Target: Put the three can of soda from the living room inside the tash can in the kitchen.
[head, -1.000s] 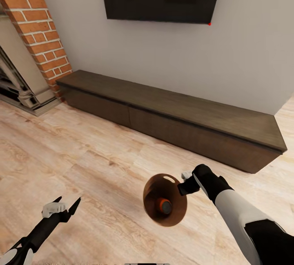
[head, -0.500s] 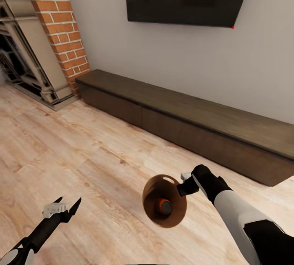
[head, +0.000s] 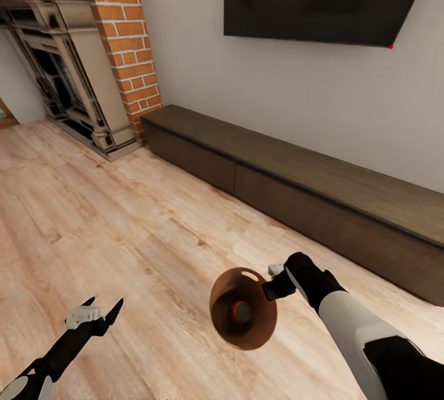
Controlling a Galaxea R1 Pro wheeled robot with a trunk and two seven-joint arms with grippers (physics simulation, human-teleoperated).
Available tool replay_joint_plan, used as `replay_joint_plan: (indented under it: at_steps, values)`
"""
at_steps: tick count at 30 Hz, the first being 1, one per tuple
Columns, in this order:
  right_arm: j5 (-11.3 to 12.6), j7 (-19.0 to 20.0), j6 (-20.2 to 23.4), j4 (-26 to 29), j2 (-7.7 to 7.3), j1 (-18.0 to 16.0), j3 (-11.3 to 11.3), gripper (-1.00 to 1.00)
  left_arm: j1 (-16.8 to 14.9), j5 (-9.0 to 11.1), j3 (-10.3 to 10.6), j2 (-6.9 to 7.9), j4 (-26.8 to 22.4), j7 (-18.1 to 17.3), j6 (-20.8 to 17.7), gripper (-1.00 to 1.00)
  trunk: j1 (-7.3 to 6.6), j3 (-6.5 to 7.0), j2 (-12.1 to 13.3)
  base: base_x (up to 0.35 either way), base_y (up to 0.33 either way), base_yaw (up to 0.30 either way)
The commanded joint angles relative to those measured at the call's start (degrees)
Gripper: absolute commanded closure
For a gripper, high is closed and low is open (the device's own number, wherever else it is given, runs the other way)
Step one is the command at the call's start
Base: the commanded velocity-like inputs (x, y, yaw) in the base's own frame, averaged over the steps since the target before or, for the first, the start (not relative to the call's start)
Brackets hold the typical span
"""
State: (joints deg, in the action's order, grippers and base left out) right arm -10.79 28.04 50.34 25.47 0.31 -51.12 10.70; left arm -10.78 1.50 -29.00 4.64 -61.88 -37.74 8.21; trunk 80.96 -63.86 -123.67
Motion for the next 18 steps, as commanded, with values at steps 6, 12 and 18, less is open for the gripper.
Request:
replay_joint_plan:
  at_steps: [6, 12, 18]
  values:
    - [1.6, 0.3, 0.4, 0.0, 0.19, 0.1, -0.2, 1.00, 0.0, 0.0, 0.0, -0.06, 0.1, -0.1, 0.0, -1.00, 0.00, 0.23, 0.0, -0.114, 0.056, 0.231]
    - [1.6, 0.3, 0.4, 0.0, 0.36, 0.1, -0.2, 1.00, 0.0, 0.0, 0.0, -0.07, 0.1, -0.1, 0.0, -1.00, 0.00, 0.45, 0.0, -0.209, 0.179, 0.231]
    - [1.6, 0.3, 0.4, -0.1, 0.48, 0.1, -0.2, 1.00, 0.0, 0.0, 0.0, -0.07, 0.1, -0.1, 0.0, -1.00, 0.00, 0.68, 0.0, -0.217, 0.227, 0.231]
